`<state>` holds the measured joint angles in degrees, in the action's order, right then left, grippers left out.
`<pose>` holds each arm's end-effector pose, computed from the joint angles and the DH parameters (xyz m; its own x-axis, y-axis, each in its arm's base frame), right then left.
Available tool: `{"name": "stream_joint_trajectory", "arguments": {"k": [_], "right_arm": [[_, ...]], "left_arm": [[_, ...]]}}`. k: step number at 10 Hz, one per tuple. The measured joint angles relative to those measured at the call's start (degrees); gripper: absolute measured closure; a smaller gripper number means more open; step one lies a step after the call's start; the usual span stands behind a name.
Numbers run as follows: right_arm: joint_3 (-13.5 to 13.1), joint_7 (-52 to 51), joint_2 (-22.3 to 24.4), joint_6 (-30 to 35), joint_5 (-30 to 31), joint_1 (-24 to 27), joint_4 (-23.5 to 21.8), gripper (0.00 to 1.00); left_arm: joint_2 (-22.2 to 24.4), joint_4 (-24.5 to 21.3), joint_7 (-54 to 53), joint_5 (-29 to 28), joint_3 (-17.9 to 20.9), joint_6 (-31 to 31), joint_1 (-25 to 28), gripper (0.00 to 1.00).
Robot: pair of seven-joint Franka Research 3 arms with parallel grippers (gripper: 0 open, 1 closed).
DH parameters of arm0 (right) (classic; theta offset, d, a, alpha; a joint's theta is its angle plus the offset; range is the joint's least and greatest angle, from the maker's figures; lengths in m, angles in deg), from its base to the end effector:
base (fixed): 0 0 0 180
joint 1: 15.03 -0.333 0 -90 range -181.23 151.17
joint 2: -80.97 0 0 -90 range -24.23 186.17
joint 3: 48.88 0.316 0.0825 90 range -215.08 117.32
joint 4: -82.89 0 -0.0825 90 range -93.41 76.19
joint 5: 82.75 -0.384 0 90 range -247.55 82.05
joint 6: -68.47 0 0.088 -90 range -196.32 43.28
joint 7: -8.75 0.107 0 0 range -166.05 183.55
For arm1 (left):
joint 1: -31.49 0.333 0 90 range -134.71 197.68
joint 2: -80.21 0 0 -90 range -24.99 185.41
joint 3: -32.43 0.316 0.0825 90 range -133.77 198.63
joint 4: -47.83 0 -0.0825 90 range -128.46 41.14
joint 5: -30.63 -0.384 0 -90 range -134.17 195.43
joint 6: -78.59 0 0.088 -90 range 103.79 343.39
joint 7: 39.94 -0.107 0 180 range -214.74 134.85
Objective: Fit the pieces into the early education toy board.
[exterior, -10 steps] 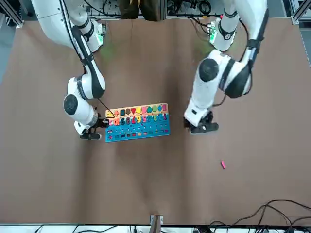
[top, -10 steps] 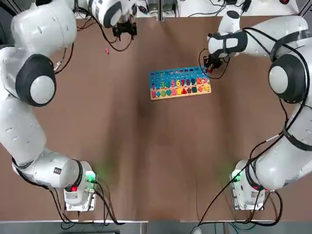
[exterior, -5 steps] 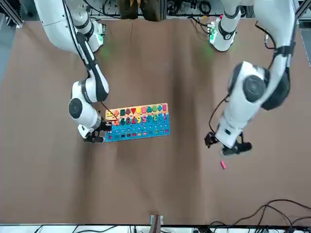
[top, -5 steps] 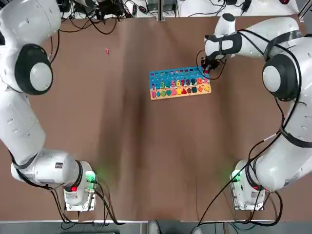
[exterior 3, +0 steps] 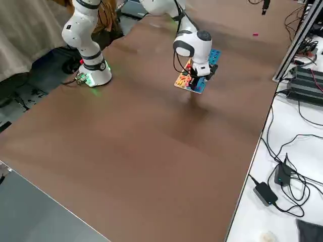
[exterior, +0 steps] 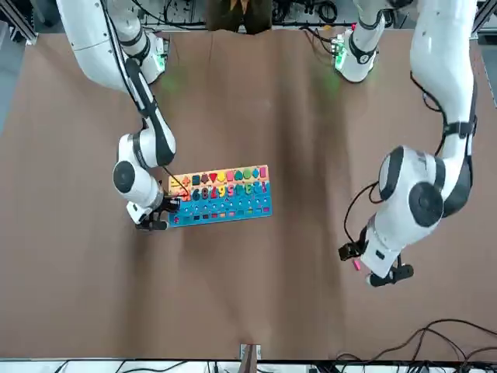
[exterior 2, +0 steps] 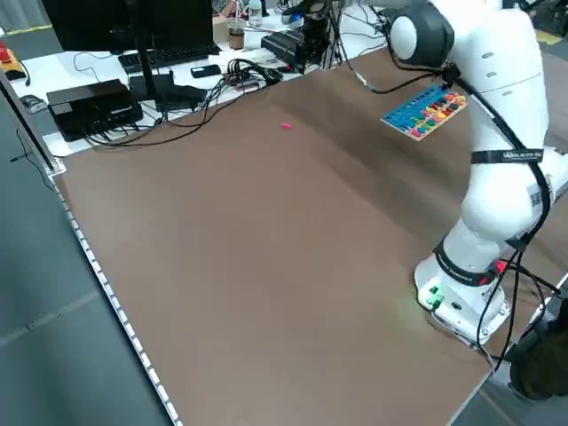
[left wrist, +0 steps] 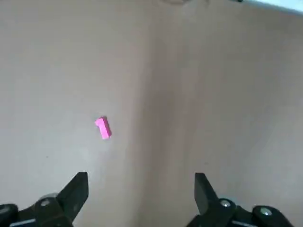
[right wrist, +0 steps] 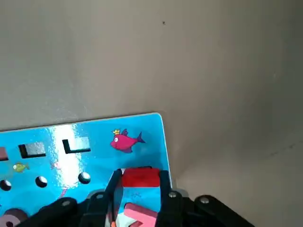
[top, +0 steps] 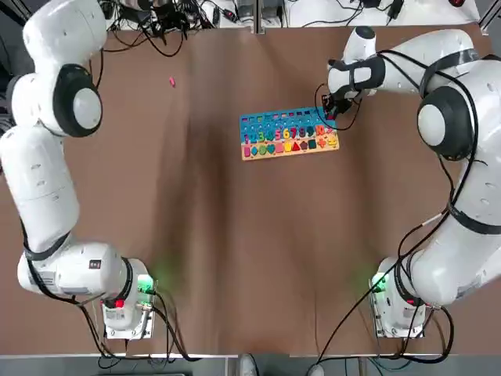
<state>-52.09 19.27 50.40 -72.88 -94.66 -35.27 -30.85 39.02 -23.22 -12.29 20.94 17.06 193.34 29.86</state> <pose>0.5786 0.1774 0.1884 0.9965 -0.0420 -0.0721 -0.0478 -0.9956 -0.0808 0.7326 -0.1585 0.3566 0.9805 0.1896 0.0518 0.1873 -0.9812 0.0469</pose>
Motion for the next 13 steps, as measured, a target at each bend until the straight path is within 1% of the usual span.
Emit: {"name": "stream_joint_trajectory", "arguments": {"k": [2,4,5,7,9,13], "right_arm": [[0.4,-0.1,0.0,0.0,0.0,-0.1,0.0,0.64],[0.8,-0.3,-0.1,0.0,0.1,-0.4,0.1,0.64],[1.1,-0.4,-0.1,0.0,0.2,-0.6,0.1,0.64],[1.3,-1.0,-0.1,0.0,0.8,-0.8,0.1,0.64],[1.3,-1.5,-0.1,0.0,0.8,-0.7,0.1,0.64],[1.3,-3.2,-0.1,0.0,0.8,0.8,0.1,0.64]], "left_arm": [[-3.7,1.5,-1.5,0.0,2.6,-0.1,-0.2,0.01],[-6.5,2.2,-1.6,0.0,4.0,0.0,-0.2,0.01],[-7.7,2.7,-1.6,0.0,4.7,0.0,-0.4,0.03],[-9.1,3.4,-1.6,0.0,5.9,0.6,-0.6,0.06],[-9.9,3.6,-1.4,0.0,6.0,1.3,-0.7,0.08],[-11.4,3.6,2.1,0.0,6.1,2.0,-0.8,0.21]]}}
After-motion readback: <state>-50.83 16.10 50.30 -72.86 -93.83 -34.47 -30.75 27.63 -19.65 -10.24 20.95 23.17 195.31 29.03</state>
